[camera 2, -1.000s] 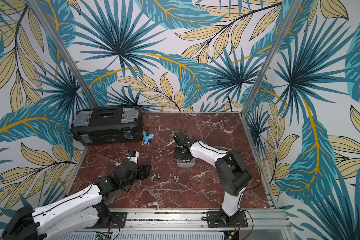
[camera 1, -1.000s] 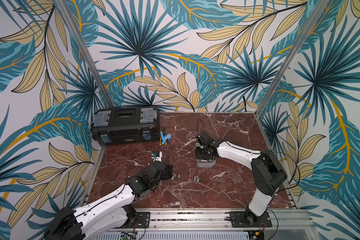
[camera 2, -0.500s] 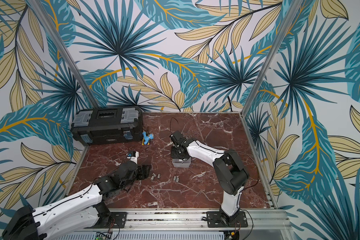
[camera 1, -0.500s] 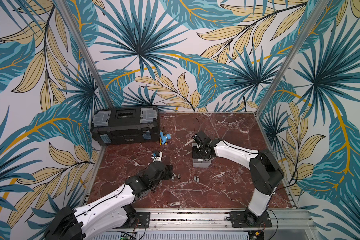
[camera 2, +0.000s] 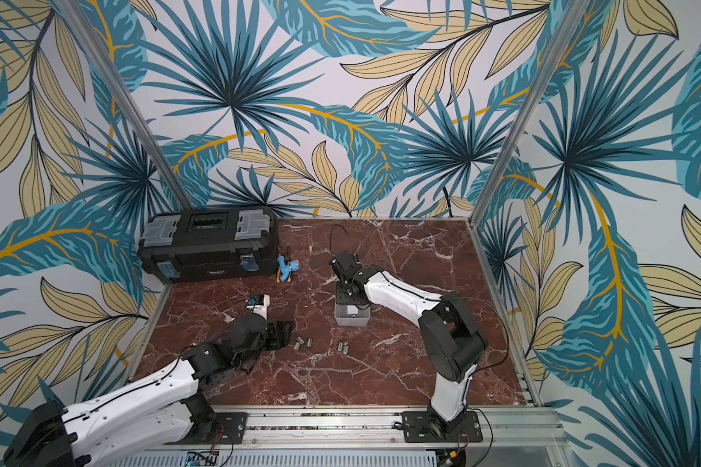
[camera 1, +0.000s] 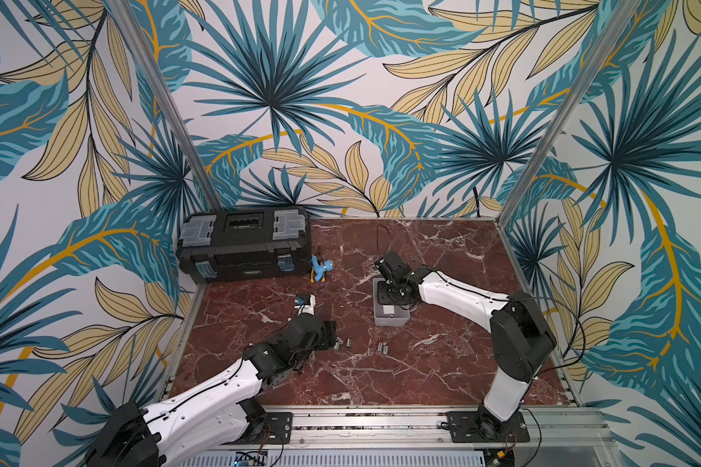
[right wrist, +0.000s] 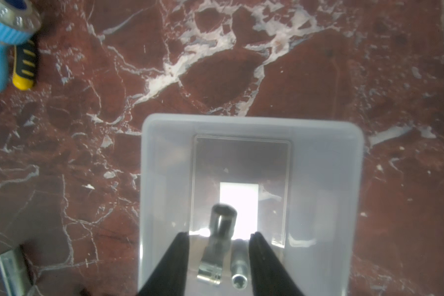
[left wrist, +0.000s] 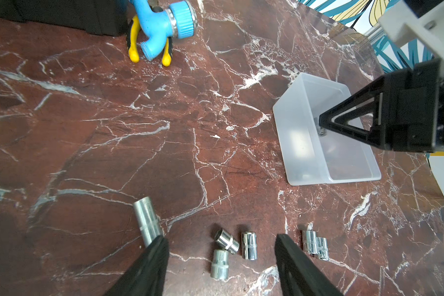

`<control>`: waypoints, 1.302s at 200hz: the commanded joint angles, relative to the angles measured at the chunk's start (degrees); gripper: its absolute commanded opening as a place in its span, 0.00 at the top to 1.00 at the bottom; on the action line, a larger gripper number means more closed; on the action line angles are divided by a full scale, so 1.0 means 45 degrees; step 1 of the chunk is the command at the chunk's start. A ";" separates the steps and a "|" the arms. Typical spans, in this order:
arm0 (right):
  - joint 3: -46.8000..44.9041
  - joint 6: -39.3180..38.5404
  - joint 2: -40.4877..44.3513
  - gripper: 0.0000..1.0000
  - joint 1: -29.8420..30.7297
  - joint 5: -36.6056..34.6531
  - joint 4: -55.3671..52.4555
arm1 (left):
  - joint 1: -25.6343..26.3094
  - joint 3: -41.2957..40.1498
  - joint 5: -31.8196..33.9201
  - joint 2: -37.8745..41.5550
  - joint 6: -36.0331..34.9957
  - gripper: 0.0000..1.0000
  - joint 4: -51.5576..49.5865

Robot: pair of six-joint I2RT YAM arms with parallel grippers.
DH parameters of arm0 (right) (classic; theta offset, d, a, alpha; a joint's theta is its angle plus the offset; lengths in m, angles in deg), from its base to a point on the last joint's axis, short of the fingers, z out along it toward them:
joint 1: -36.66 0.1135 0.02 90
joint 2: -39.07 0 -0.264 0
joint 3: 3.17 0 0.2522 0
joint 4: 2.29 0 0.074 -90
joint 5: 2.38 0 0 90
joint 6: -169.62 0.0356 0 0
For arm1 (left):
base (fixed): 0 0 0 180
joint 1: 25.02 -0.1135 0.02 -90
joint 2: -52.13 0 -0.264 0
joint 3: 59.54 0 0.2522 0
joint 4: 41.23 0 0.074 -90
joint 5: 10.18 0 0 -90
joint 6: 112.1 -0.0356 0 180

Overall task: Put the socket on the desktop into the storage box
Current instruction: Place the socket head in the storage box, then pick up the socket head at the center of the board.

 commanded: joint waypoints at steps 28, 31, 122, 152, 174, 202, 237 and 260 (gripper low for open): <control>-0.0212 0.0027 0.1846 0.41 0.0568 -0.0752 -0.0811 | -0.0116 -0.0270 0.0698 0.0142 0.0071 0.28 -0.0410; -0.0308 0.0077 0.2022 0.42 0.0695 -0.0831 -0.0812 | -0.0156 -0.0266 0.0725 0.0126 0.0097 0.27 -0.0471; -0.4103 0.2790 0.3930 0.58 0.4578 -0.2676 -0.0551 | -0.0336 -0.0232 0.0518 -0.0108 0.0281 0.29 -0.0363; -0.4547 0.3191 0.3663 0.59 0.4837 -0.2004 0.0435 | -0.0361 -0.0165 0.0442 -0.0307 0.0406 0.29 -0.0471; -0.3920 0.2902 0.3030 0.58 0.5345 -0.1684 0.0892 | -0.0370 -0.0149 0.0549 -0.0374 0.0586 0.29 -0.0656; -0.2590 0.2598 0.1852 0.50 0.5883 -0.1639 0.0806 | -0.0375 -0.0231 0.0744 -0.0297 0.0785 0.29 -0.0839; -0.1526 0.2458 0.0611 0.48 0.5916 -0.1413 0.1090 | -0.0569 0.0001 0.1480 -0.0391 0.1173 0.29 -0.2166; -0.0608 0.2048 -0.0332 0.53 0.5921 -0.1166 0.1087 | -0.1088 0.0103 0.1544 -0.0644 0.1446 0.31 -0.2780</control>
